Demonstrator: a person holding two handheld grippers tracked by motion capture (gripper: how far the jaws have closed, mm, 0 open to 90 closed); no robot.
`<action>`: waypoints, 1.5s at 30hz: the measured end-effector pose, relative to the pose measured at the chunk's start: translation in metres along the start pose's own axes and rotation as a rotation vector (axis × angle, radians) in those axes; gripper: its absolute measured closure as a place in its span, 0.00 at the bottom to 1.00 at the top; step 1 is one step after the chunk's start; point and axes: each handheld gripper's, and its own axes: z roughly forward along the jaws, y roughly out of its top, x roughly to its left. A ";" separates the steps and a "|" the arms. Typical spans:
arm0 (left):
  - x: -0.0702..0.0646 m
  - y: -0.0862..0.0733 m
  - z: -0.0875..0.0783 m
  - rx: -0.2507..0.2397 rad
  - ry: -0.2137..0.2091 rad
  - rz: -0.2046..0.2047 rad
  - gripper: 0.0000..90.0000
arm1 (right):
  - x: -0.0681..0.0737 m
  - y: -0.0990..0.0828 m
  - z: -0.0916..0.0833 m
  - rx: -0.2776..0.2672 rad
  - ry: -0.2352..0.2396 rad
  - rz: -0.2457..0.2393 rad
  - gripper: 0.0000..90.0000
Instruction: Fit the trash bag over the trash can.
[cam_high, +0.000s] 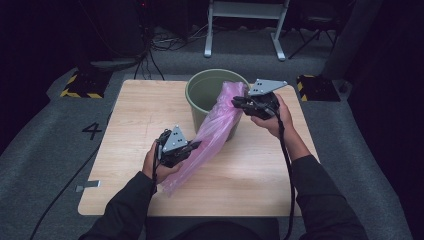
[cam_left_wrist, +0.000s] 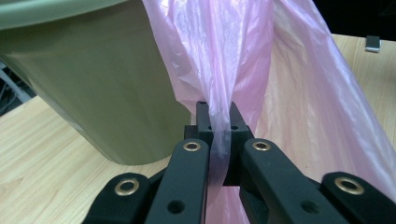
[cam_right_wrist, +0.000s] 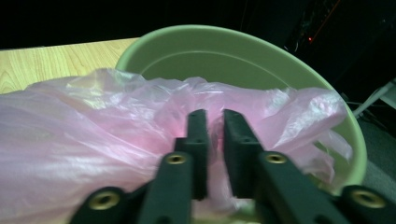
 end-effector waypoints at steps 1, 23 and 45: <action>0.000 0.001 -0.001 -0.007 -0.003 0.000 1.00 | 0.000 0.001 0.001 -0.006 0.004 -0.003 0.97; 0.004 0.004 -0.020 -0.063 0.058 -0.016 1.00 | -0.001 0.024 0.014 -0.030 0.014 0.086 0.43; 0.003 0.021 -0.019 -0.112 0.069 -0.017 1.00 | -0.009 0.006 0.018 0.076 0.104 0.083 0.97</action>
